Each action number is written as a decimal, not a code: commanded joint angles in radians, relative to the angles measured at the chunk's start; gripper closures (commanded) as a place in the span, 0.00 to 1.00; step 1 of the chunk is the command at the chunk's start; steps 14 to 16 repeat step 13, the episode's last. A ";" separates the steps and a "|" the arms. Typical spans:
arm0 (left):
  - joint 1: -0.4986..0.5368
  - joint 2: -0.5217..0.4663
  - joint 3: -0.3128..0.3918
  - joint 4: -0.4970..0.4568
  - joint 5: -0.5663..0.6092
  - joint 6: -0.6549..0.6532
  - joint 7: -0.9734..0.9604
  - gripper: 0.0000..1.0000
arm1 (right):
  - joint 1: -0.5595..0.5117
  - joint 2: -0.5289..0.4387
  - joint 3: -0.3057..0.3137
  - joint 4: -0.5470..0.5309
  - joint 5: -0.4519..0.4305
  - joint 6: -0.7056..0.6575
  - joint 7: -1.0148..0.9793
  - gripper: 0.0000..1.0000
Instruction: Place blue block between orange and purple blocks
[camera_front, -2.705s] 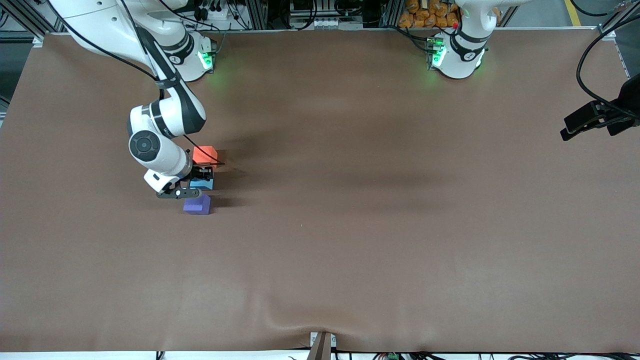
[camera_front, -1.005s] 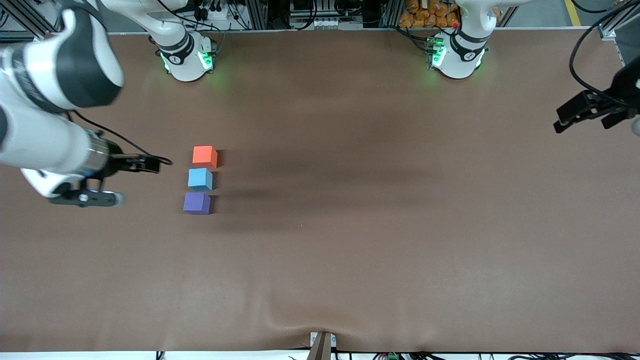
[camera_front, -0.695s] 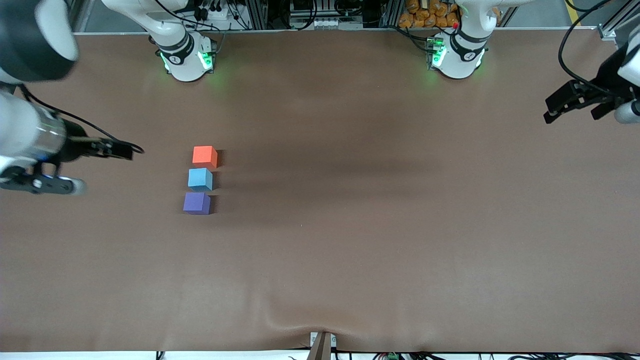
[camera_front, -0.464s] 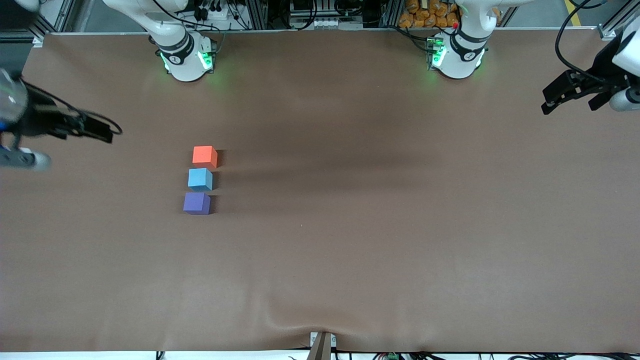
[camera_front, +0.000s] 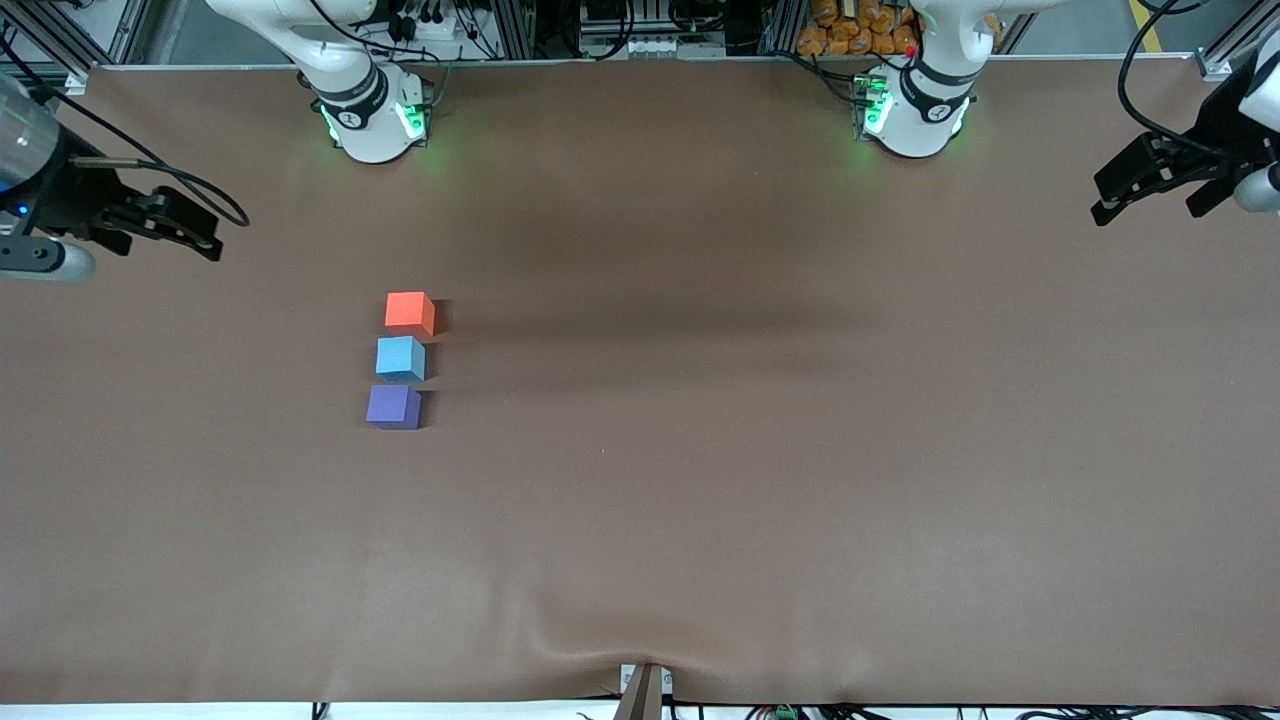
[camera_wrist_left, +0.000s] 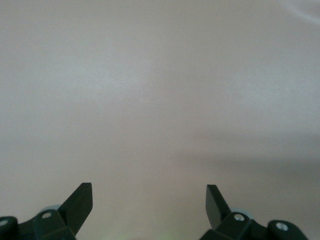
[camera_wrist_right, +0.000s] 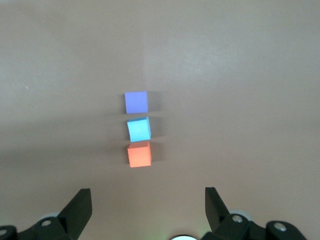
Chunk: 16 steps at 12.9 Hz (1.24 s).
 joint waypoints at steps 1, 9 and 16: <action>0.006 0.004 -0.005 0.016 0.010 -0.010 0.011 0.00 | -0.006 -0.077 -0.015 -0.101 0.023 0.041 -0.051 0.00; -0.001 0.014 -0.018 0.016 0.010 -0.088 0.009 0.00 | 0.019 -0.072 -0.015 -0.060 0.005 0.008 -0.072 0.00; 0.001 0.013 -0.018 0.018 0.012 -0.111 0.011 0.00 | 0.022 -0.097 -0.040 -0.077 0.014 0.003 -0.086 0.00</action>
